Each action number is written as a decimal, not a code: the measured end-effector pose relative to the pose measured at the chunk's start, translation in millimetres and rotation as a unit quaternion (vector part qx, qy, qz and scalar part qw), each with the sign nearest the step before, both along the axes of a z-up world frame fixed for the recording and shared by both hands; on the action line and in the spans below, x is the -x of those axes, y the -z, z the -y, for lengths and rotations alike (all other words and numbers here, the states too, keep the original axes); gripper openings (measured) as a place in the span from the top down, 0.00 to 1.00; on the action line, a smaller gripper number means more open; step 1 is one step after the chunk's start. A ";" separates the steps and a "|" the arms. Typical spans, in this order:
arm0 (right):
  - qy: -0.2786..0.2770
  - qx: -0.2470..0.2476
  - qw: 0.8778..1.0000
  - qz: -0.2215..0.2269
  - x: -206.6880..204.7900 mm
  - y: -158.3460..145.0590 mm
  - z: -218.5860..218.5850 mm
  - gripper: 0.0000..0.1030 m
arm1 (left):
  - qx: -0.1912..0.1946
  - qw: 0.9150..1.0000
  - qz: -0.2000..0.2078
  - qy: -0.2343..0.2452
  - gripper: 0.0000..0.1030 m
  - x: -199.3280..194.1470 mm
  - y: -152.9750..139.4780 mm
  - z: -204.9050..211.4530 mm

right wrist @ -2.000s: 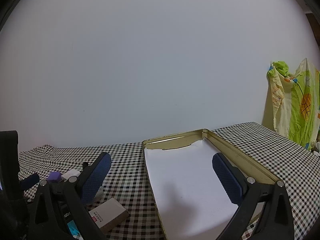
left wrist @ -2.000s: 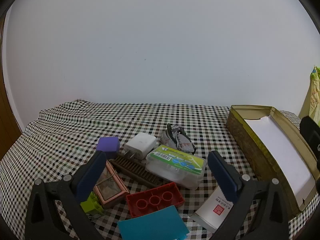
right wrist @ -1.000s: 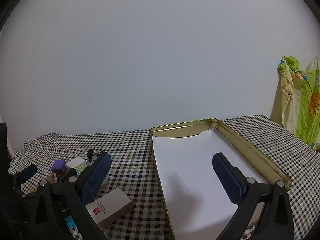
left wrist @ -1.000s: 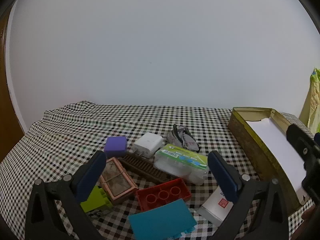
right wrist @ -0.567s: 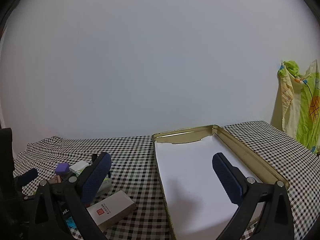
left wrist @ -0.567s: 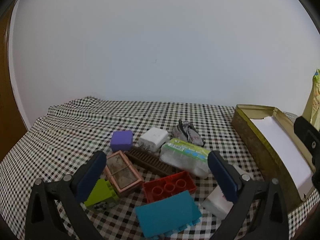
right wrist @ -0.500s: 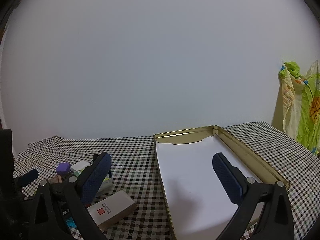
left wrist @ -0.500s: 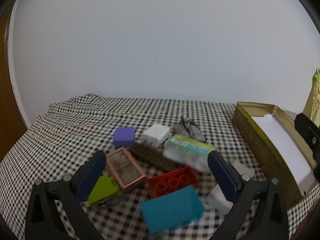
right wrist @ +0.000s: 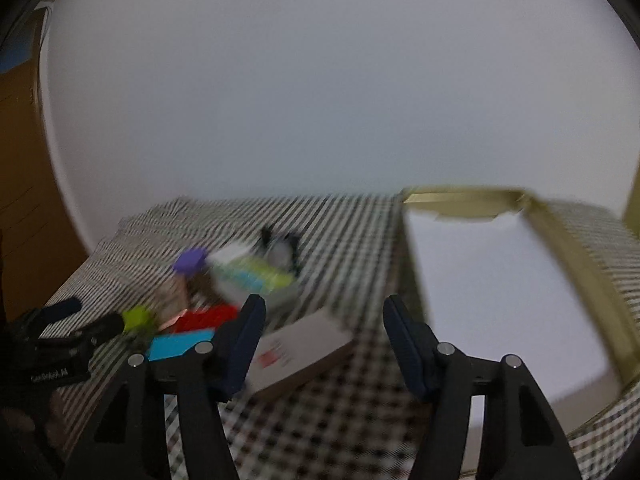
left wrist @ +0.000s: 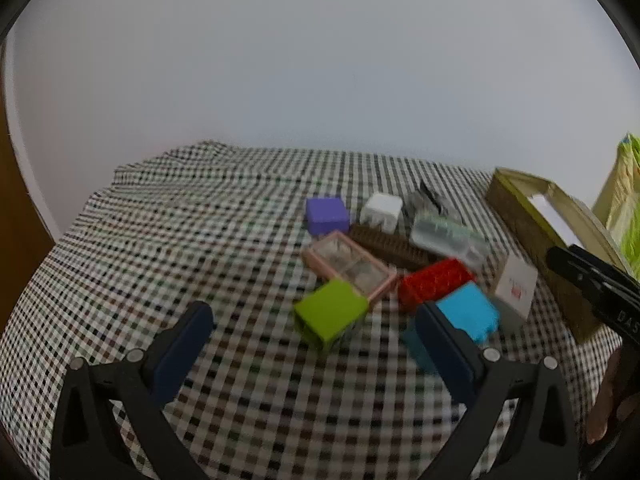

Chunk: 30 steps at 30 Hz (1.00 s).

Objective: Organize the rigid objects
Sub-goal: 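Move both tools toward the pile of objects on the cloth, then grasp the blue brick with the left tool while the right tool grasps the white box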

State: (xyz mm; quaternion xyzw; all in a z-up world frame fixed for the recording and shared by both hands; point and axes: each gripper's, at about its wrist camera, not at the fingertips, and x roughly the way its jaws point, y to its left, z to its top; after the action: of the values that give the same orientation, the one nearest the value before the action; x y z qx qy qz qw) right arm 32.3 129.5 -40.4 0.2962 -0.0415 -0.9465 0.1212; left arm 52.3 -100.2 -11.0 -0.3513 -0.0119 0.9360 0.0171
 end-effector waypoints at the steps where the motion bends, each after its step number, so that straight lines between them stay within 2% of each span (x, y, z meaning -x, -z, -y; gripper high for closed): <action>1: -0.009 -0.001 1.000 0.008 1.1 1.6 3.0 0.38 | -0.004 1.000 0.005 0.007 0.01 -2.1 1.8 -0.6; 5: -0.030 0.003 0.999 0.035 -0.6 9.7 6.7 0.38 | -0.012 0.998 0.011 0.062 0.01 -10.3 5.5 -18.2; 8: -0.035 -0.014 0.998 0.042 -1.8 10.4 12.9 0.38 | -0.006 0.992 0.006 0.122 0.01 -10.6 3.7 -41.4; 12: -0.031 -0.008 0.999 0.037 -4.2 7.3 7.8 0.38 | 0.035 0.979 0.012 0.202 0.05 -0.2 8.6 -81.0; 15: -0.024 0.008 0.999 0.025 2.9 1.2 -7.7 0.38 | 0.060 0.971 0.029 0.230 0.12 10.4 17.3 -99.2; 17: -0.012 0.013 1.000 0.014 2.5 -2.6 -13.0 0.38 | 0.073 0.969 0.047 0.229 0.19 20.4 27.3 -105.6; 18: -0.006 0.012 1.000 0.010 2.6 -3.5 -14.5 0.38 | 0.075 0.969 0.063 0.227 0.27 25.4 31.9 -106.5; 20: 0.000 0.011 1.000 0.008 3.7 -4.0 -17.4 0.38 | 0.038 0.970 0.083 0.223 0.29 29.9 33.2 -99.6; 22: -0.002 0.013 1.000 0.009 4.8 -4.4 -16.8 0.38 | 0.019 0.972 0.092 0.218 0.30 30.8 35.0 -91.8; 24: 0.013 0.011 1.000 0.009 2.6 -6.6 -12.9 0.38 | 0.014 0.973 0.089 0.212 0.30 27.9 35.3 -87.6; 30: -0.047 0.016 0.999 0.007 -4.2 -7.7 0.7 0.38 | -0.009 0.983 0.055 0.175 0.30 14.0 24.4 -64.6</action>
State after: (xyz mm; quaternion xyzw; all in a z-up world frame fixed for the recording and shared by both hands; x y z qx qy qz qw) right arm 36.5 128.8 -32.6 0.3019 -0.0440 -0.9370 0.1701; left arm 38.3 -35.6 -35.5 -0.3990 0.0404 0.8975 0.1836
